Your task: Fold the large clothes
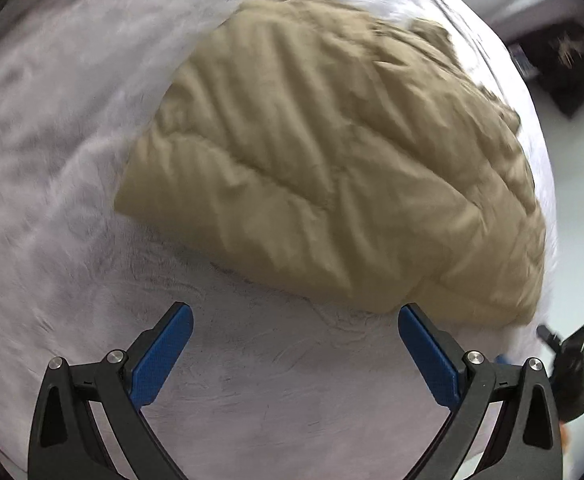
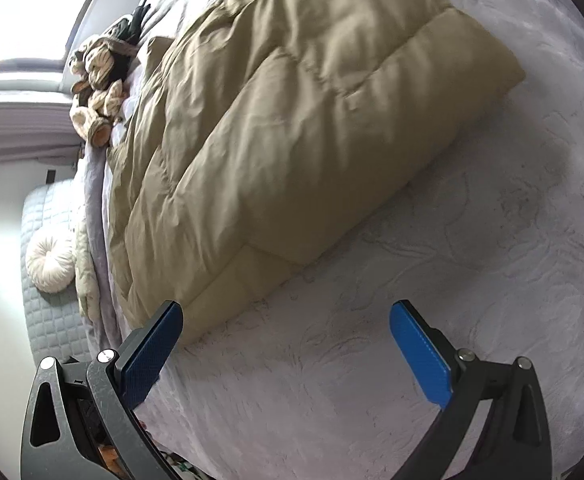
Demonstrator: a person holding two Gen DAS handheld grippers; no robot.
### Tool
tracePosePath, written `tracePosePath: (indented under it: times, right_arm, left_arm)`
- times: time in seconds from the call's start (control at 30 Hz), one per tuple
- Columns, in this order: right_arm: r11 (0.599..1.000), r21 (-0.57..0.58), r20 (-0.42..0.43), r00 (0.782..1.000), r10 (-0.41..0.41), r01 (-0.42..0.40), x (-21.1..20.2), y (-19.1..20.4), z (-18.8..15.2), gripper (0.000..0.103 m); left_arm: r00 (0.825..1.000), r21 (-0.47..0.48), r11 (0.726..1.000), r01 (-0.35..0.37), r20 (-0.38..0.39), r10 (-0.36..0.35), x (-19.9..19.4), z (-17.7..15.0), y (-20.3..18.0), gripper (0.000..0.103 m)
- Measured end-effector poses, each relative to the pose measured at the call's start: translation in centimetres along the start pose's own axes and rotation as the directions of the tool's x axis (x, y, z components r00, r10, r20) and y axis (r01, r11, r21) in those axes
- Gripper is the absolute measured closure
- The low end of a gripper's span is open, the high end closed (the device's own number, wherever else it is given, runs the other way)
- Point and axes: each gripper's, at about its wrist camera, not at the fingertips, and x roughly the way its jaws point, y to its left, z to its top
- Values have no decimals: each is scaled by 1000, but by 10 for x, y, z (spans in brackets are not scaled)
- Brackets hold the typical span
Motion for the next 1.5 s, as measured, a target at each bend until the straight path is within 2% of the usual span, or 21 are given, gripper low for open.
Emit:
tracePosePath:
  times: [0.1,0.17,0.27,0.4,0.53,0.73,0.83,0.97,1.13,1.27,1.37,1.4,1.43,1.47,1.5]
  right_arm:
    - [993,76,-19,996,88,-86,2,-13,5,0]
    - [988,104,-12,993,119,-117,4,-18,6,0]
    - [979,130,-2,988,156,-155,7,-24,8,0]
    - [967,162,2,980,198,-196,15,-29,10,0]
    - [955,176,3,970,243,-240,21,-33,10,0]
    - [924,189,36,943,331,-332,24,-39,17,0]
    - [923,185,30,941,337,-337,30,-41,21,0]
    - [904,195,40,924,379,-379,39,-42,28,0]
    - [886,181,49,904,425,-427,52,-36,38,0]
    - [892,155,52,905,422,-425,62,-30,44,0]
    - [889,163,59,904,424,-428,64,-29,46,0]
    - [886,166,62,901,428,-433,63,-29,45,0]
    - [882,169,66,898,436,-441,60,-29,43,0]
    - [877,177,72,894,442,-447,58,-30,40,0]
    - [872,191,75,893,444,-450,56,-32,39,0]
  left_arm:
    - [999,-42,998,46,-3,-46,3,2,11,0]
    - [995,-63,993,102,5,-102,3,2,16,0]
    - [982,-110,976,191,6,-191,9,6,24,0]
    - [972,-161,960,231,8,-233,22,3,26,0]
    - [964,-157,951,265,33,-263,27,6,23,0]
    - [938,-180,920,347,63,-342,35,24,29,0]
    - [930,-187,911,367,74,-360,39,28,39,0]
    - [914,-205,891,406,106,-392,47,37,41,0]
    - [908,-206,885,418,131,-398,62,43,32,0]
    - [915,-227,888,401,149,-375,70,47,27,0]
    - [929,-239,901,363,163,-332,69,54,22,1]
    - [932,-240,904,355,169,-321,66,53,22,11]
    - [934,-235,907,349,172,-314,64,54,21,31]
    - [934,-230,909,346,173,-312,60,55,20,38]
    - [933,-220,912,347,180,-311,56,56,20,53]
